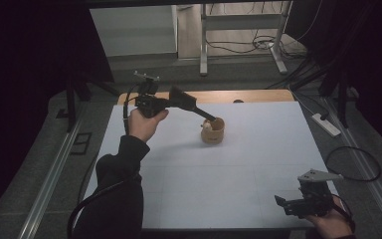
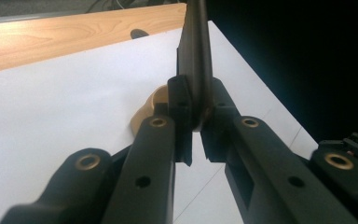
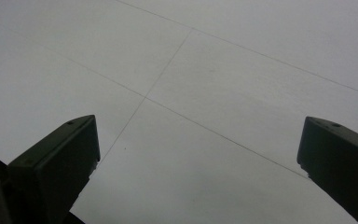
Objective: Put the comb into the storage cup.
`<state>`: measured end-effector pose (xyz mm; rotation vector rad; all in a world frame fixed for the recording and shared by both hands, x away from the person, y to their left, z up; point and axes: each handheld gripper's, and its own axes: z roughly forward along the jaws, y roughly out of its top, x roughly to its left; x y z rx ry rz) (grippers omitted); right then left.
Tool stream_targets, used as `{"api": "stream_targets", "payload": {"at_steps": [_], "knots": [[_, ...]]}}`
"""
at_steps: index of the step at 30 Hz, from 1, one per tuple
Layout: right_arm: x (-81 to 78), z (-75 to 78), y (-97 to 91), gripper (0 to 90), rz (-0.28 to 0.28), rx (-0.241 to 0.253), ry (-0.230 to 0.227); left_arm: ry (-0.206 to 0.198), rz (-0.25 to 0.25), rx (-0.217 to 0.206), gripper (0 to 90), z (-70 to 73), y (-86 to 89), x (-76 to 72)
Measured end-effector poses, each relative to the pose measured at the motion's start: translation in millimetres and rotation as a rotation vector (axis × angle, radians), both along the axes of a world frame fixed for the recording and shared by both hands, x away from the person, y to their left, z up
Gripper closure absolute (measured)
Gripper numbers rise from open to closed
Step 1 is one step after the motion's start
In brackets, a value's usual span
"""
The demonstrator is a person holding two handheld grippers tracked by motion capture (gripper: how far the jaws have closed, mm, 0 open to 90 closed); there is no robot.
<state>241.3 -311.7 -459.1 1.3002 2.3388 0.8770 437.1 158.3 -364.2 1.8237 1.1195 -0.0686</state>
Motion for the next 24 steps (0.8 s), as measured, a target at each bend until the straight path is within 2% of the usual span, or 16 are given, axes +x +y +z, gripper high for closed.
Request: {"api": "stream_targets", "payload": {"at_steps": [24], "knots": [[0.3,-0.5,0.6,0.0,0.010,-0.004,0.007,0.048,-0.007,0.057,82.8,-23.6,-23.7,17.2]]}}
